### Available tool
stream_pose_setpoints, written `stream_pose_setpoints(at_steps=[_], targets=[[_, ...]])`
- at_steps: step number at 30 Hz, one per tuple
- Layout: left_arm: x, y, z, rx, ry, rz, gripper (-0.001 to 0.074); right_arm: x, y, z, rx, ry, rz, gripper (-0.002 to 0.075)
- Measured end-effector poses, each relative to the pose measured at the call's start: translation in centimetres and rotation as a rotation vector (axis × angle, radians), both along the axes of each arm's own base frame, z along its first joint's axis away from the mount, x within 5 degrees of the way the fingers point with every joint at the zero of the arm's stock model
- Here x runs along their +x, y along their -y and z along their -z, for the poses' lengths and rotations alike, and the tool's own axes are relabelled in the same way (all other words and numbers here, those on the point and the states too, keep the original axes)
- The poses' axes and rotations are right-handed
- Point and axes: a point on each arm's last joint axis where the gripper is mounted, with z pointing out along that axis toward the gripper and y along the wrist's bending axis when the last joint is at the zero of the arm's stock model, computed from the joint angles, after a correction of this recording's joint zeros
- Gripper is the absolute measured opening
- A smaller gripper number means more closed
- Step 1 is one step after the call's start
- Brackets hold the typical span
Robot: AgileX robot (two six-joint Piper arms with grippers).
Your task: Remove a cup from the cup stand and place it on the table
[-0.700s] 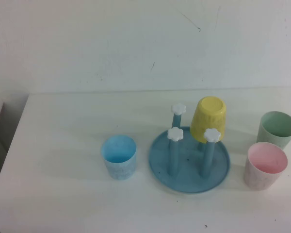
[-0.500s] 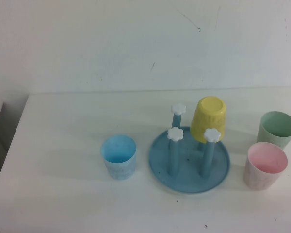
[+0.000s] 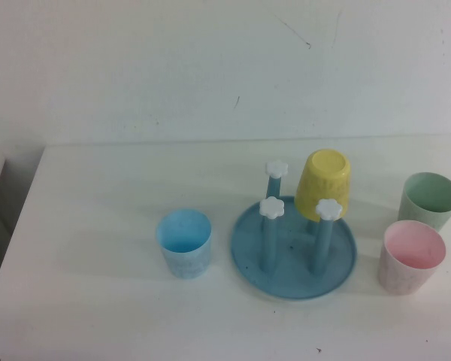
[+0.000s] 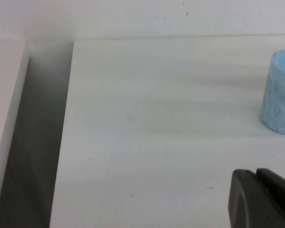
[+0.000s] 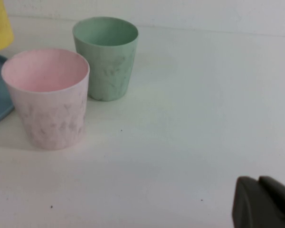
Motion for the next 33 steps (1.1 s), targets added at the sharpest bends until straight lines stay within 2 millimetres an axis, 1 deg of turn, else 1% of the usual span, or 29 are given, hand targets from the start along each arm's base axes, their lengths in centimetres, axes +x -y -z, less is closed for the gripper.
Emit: stream_pose_setpoints(at_steps=[33], targets=[[0.00, 0.00, 0.00, 0.003, 0.000, 0.001, -0.0003, 0.01, -0.15, 0.00, 0.000, 0.000, -0.030, -0.0003]])
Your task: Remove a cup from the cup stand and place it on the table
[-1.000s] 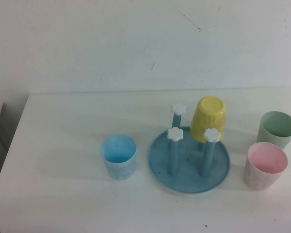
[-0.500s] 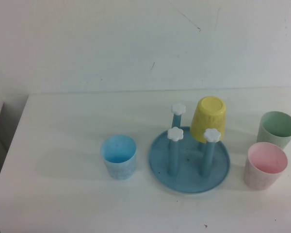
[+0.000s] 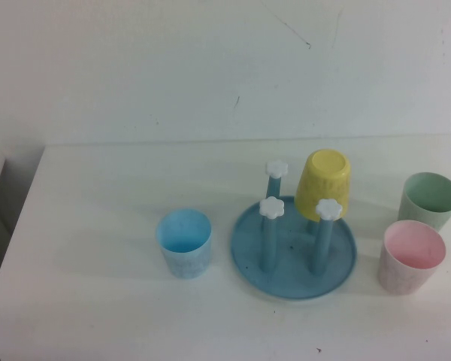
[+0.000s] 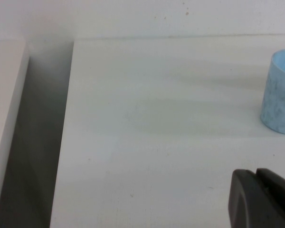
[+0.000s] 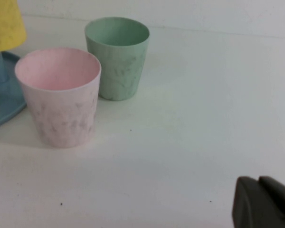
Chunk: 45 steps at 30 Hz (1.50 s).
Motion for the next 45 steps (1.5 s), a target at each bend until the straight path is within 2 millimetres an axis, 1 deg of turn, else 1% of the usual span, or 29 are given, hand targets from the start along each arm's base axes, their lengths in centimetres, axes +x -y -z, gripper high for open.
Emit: stream_pose_setpoints(at_steps=[11, 16, 25, 31, 36, 40, 45], targets=[[0.0, 0.0, 0.0, -0.001, 0.002, 0.000, -0.0003, 0.1, 0.0, -0.1, -0.011, 0.018, 0.000, -0.0003], [0.2, -0.1, -0.4, -0.007, 0.061, -0.012, -0.0003, 0.2, 0.1, -0.3, -0.029, 0.057, -0.002, -0.0003], [0.5, -0.4, -2.2, -0.028, 0.261, -0.046, -0.0003, 0.6, -0.1, -2.4, -0.054, 0.286, -0.019, -0.0003], [0.3, -0.7, -4.3, -0.053, 0.490, -0.085, -0.0003, 0.5, -0.3, -4.3, -0.134, 0.498, -0.045, -0.0003], [0.0, -1.0, -5.6, -0.069, 0.640, -0.111, -0.0003, 0.1, -0.5, -6.1, -0.153, 0.704, -0.058, -0.0003], [-0.2, -1.1, -6.0, -0.073, 0.684, -0.118, -0.0003, -0.3, -0.6, -6.9, -0.156, 0.799, -0.064, -0.0003], [-0.2, -1.1, -6.1, -0.090, 0.692, -0.122, -0.0003, -0.3, -0.6, -7.1, -0.156, 0.817, -0.065, -0.0003]])
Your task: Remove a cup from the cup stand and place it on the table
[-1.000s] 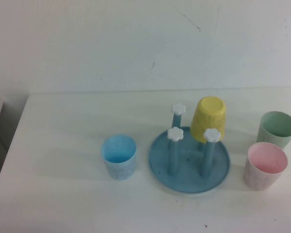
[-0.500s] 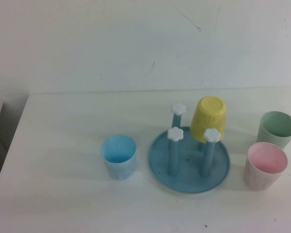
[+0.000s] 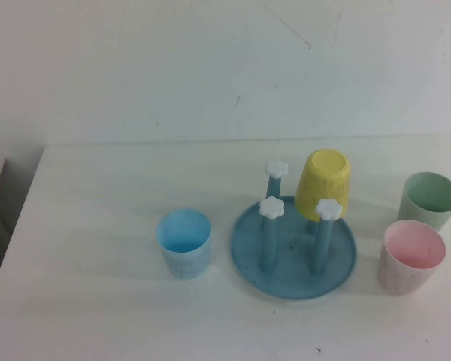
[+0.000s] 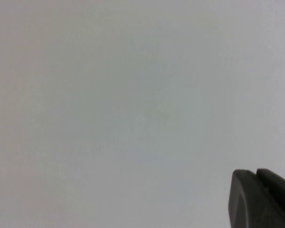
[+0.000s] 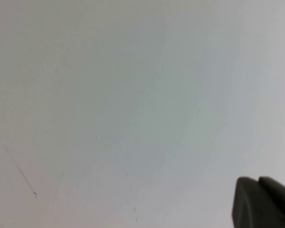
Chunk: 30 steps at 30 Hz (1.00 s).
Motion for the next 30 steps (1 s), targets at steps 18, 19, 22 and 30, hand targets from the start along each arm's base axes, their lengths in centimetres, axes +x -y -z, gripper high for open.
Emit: stream_pose_setpoints(at_steps=[18, 19, 22, 30], targets=[[0.2, 1.3, -5.2, 0.032, -0.510, 0.143, -0.0003, -1.3, 0.8, -4.6, 0.024, -0.371, 0.083, -0.0003], [0.7, 1.4, -5.6, 0.035, -0.558, 0.151, -0.0003, -1.3, 0.8, -4.7, 0.028, -0.409, 0.087, -0.0003], [1.7, 1.8, -6.8, 0.049, -0.660, 0.184, -0.0003, -0.7, 0.8, -5.1, 0.053, -0.542, 0.083, -0.0003], [6.6, 3.6, -9.2, 0.179, -0.854, 0.342, -0.0003, 3.2, -0.7, -5.8, -0.038, -0.968, -0.083, -0.0003]])
